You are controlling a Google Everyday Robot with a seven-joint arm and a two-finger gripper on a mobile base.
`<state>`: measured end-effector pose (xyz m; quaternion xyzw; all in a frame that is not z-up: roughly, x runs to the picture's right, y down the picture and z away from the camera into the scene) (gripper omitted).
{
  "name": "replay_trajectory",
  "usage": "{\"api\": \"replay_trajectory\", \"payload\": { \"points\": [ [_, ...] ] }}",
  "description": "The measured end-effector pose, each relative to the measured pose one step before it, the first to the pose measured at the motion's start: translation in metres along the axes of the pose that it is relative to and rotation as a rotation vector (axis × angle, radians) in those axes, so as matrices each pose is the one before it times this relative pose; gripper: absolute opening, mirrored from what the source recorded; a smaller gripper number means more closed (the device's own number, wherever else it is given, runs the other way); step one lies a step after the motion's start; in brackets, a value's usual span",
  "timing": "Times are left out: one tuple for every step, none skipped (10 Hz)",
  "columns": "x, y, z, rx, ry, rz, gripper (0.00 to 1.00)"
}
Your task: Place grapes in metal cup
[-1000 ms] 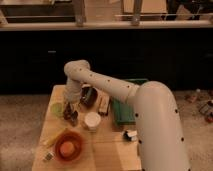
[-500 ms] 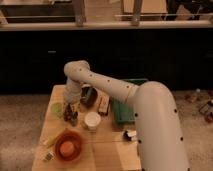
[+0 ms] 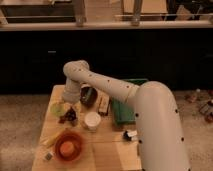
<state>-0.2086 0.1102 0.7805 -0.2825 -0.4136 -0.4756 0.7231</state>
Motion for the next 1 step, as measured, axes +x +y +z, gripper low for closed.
{"api": "replay_trajectory", "payload": {
  "points": [
    [0.00119, -0.00072, -0.00338, 0.0092, 0.00608, 0.00219, 0.8]
  ]
}}
